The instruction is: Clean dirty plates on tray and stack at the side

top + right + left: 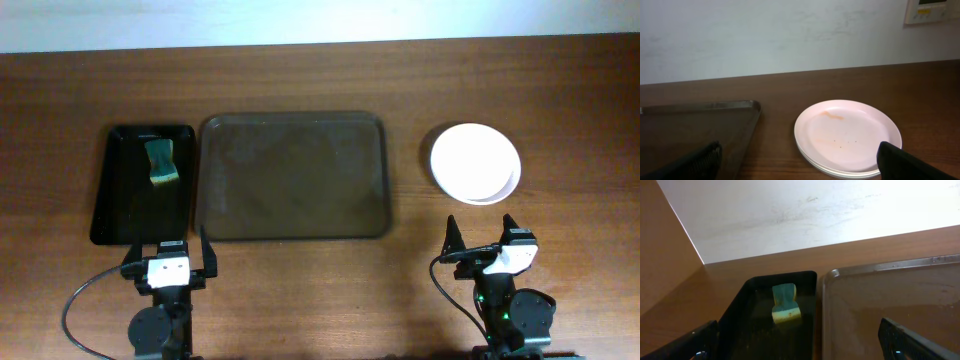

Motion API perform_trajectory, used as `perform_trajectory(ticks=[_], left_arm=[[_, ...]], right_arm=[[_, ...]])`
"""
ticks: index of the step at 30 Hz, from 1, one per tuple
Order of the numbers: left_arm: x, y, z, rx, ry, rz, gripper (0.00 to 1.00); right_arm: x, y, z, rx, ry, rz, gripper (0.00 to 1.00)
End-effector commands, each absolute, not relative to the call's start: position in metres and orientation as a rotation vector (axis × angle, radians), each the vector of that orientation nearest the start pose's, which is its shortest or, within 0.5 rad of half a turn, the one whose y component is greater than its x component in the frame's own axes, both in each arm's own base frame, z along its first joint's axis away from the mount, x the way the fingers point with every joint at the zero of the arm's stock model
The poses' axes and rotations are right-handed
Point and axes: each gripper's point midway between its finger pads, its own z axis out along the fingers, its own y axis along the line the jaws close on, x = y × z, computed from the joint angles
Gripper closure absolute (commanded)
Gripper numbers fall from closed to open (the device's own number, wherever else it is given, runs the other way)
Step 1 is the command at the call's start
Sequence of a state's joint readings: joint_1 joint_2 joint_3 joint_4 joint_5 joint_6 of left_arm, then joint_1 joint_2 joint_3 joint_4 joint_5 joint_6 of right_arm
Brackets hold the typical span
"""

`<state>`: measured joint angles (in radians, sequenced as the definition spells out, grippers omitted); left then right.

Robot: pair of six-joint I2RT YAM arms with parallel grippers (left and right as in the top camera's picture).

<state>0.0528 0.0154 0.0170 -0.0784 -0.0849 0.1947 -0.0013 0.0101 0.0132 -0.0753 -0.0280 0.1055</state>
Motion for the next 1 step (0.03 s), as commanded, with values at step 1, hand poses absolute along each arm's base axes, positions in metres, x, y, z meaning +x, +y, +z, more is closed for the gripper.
perform_trajectory(ticks=[1], left_arm=[[0.2444, 0.0268, 0.158, 0.07, 1.648, 0.266, 0.01]], right_arm=[[0.246, 0.0045, 0.1563, 0.071, 1.646, 0.11, 0.02]])
